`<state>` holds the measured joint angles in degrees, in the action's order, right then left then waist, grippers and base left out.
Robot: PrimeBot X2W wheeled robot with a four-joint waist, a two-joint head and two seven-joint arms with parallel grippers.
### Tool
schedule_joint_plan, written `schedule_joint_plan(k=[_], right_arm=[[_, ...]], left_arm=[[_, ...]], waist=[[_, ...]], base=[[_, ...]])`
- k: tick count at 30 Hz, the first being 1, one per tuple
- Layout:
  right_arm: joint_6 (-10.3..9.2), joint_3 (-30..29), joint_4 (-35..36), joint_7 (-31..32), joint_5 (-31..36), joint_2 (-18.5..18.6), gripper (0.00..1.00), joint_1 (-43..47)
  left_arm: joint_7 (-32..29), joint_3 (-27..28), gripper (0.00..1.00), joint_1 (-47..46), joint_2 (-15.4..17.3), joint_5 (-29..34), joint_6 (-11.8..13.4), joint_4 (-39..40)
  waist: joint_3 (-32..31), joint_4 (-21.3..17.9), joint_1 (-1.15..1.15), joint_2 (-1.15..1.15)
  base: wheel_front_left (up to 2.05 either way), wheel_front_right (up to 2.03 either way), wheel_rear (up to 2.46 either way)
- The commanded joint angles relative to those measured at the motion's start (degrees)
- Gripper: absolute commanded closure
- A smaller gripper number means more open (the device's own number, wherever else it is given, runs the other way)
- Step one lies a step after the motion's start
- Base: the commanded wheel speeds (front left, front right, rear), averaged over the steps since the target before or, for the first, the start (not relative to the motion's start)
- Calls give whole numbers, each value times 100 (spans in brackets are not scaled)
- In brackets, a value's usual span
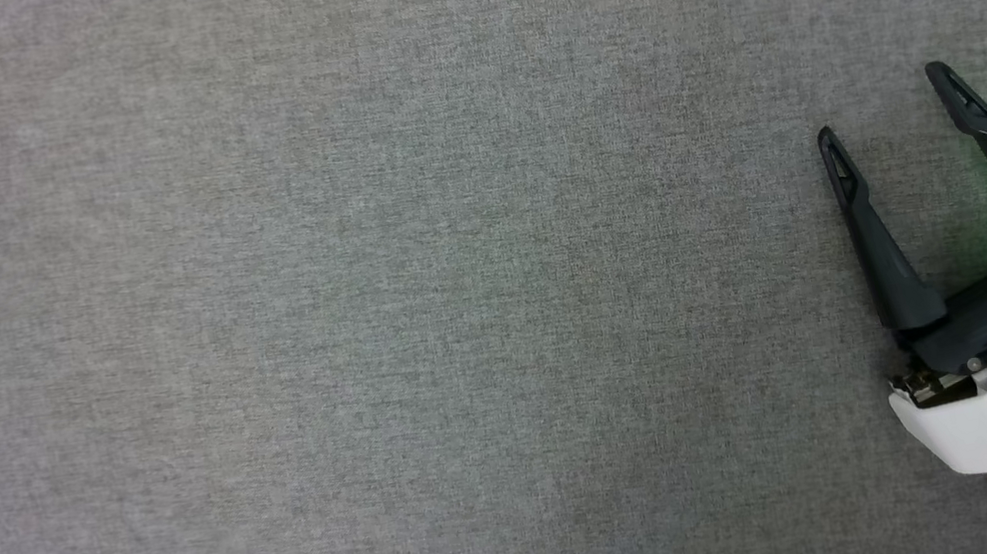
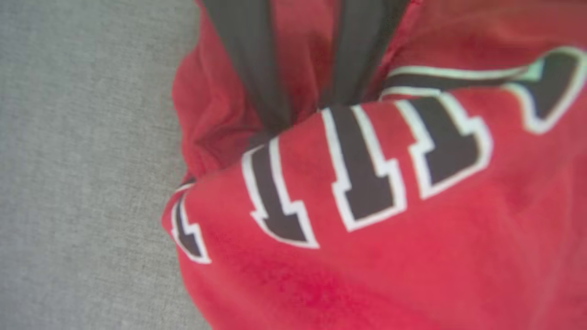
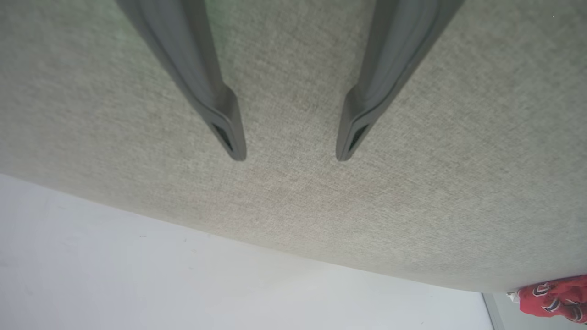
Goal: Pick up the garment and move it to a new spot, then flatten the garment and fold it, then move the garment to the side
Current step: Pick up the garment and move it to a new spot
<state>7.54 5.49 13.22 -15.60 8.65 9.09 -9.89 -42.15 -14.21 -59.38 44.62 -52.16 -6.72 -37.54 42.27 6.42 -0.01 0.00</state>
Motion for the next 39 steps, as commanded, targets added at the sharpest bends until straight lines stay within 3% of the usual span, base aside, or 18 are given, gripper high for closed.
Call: schedule_joint_plan(k=[1, 13, 17, 24, 29, 34, 39], right_arm=[[-10, -67, -275, 78, 28, 48, 0, 24], [-7, -67, -560, 39, -25, -140, 0, 75], [-7, -49, -760, 39, -68, -260, 0, 171], [-7, -96, -1036, 39, -98, -458, 0, 382], [-7, -127, -1144, 39, -98, -542, 0, 528], [-7, -222, -1226, 38, -56, -583, 0, 633], [-7, -371, -1202, 39, -44, -600, 0, 652]], left_arm=[[-14, -142, 100, 238, -222, -10, -16, -130], [1449, -93, 100, 436, -52, 76, -69, -30], [1809, -270, 100, 658, 4, -30, -73, 307], [2275, -571, 100, 968, -201, -297, -73, 1161], [2623, -834, 100, 1114, -533, -193, -74, 1726], [2930, -1119, 100, 1303, -1171, 6, 299, 2467], [3378, -1547, 100, 1478, -1847, 362, 496, 2822]], waist=[[-49, 12, 1, 0], [-1160, -38, 1, 0], [-1731, -84, 1, 0], [-2571, -138, 1, 0], [-2996, -233, 1, 0], [-3260, -380, 1, 0], [-3305, -621, 1, 0]], base=[[0, 0, 0], [0, 0, 0], [0, 0, 0], [0, 0, 0], [0, 0, 0], [0, 0, 0], [0, 0, 0]])
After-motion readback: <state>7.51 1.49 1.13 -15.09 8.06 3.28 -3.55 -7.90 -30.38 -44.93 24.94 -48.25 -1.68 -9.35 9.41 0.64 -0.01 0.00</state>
